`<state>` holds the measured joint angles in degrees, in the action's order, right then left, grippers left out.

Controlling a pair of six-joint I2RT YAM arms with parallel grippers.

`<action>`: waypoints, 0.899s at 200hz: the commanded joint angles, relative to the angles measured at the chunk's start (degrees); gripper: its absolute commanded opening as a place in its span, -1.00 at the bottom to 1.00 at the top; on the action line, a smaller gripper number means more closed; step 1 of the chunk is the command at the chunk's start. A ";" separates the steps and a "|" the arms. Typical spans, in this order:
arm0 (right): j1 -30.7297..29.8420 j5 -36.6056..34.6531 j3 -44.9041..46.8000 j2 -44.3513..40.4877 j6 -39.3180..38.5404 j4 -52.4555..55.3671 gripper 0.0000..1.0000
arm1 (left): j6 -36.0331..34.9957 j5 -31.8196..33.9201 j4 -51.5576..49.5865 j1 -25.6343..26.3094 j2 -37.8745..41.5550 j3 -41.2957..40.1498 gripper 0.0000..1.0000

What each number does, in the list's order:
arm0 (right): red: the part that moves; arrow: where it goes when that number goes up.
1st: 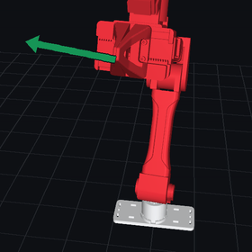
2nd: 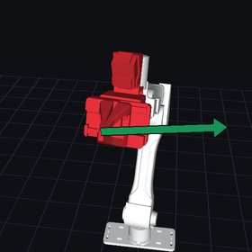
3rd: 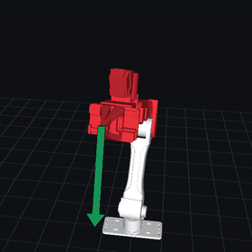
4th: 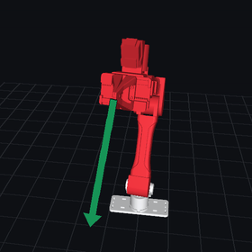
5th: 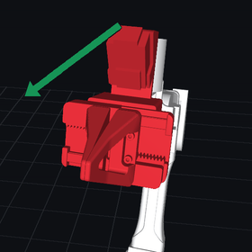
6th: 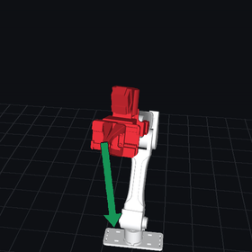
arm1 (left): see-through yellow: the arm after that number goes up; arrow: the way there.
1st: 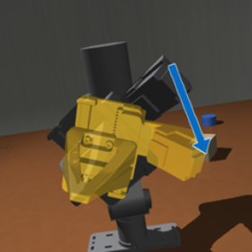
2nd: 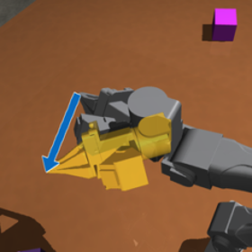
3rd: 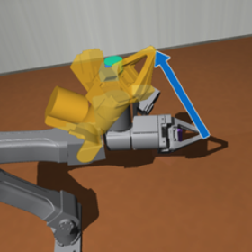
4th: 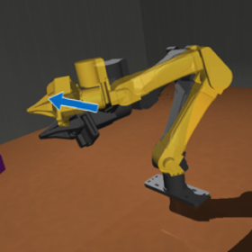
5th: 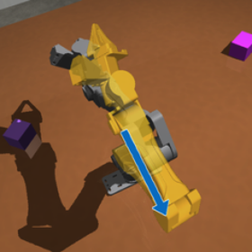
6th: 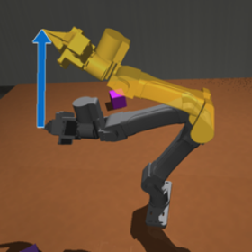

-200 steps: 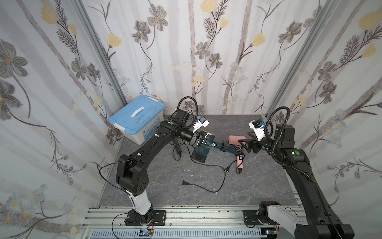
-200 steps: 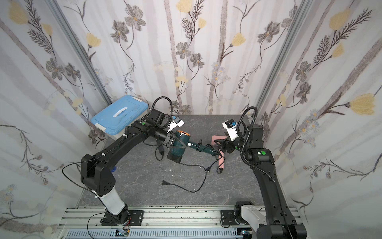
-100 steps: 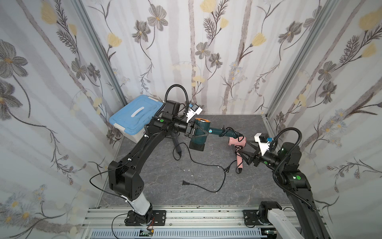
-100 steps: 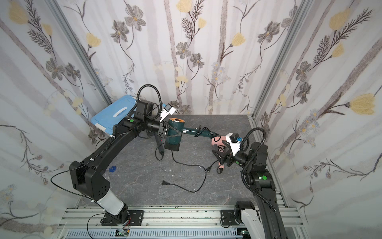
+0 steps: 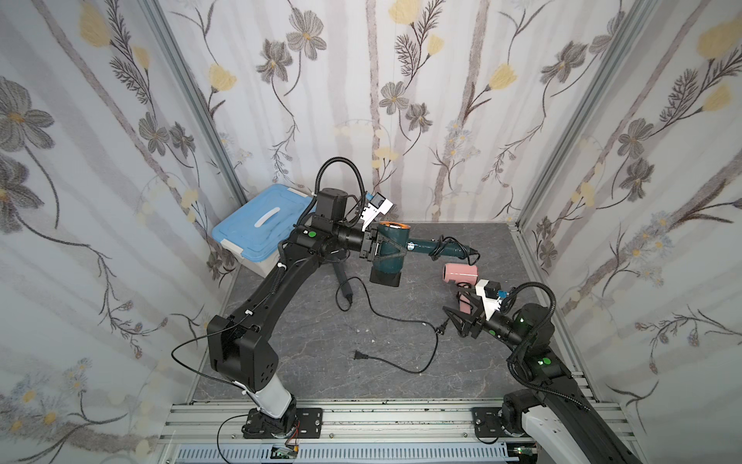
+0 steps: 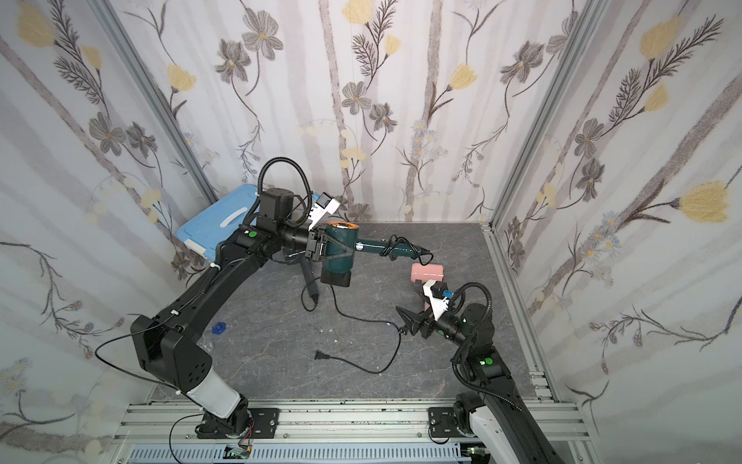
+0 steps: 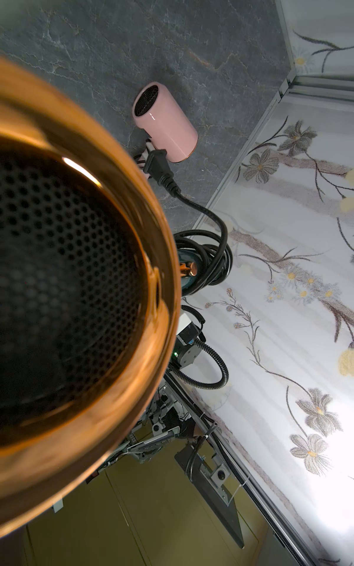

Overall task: Wrap the cord around the hair dryer
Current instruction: Wrap the power cord around the hair dryer.

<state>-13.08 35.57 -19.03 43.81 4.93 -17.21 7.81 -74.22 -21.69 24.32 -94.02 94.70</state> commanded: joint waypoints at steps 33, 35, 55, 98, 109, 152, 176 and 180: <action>3.30 0.47 5.80 2.10 1.51 -23.66 0.66 | 7.67 -3.27 12.52 -0.16 1.76 -2.16 -1.00; 3.27 0.55 6.01 2.51 1.80 -24.58 0.65 | 8.12 -3.23 13.05 -0.17 1.78 -2.28 -1.00; 3.24 0.43 6.96 6.53 4.29 -32.15 0.63 | 13.64 -2.97 19.15 -0.05 1.99 -3.73 -1.00; 3.28 -1.32 5.08 15.68 7.32 -42.72 0.61 | 17.86 -1.73 23.60 1.33 2.44 -6.15 -1.00; 3.45 -1.72 4.51 18.15 8.65 -45.33 0.61 | 19.22 -1.34 25.07 1.51 2.37 -6.60 -1.00; 4.90 0.21 2.79 29.22 15.30 -56.36 0.61 | 21.84 -0.28 27.90 1.52 2.33 -6.67 -1.00; 4.75 1.60 0.83 33.78 17.66 -61.07 0.61 | 22.53 -0.41 28.44 1.52 2.33 -6.61 -1.00; 4.66 1.61 0.46 34.42 18.05 -61.92 0.61 | 22.74 -0.44 28.46 1.52 2.33 -6.63 -1.00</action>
<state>-8.19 35.83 -16.67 75.20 18.44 -68.82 28.75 -74.15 1.17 25.85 -92.14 87.74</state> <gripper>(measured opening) 0.805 0.749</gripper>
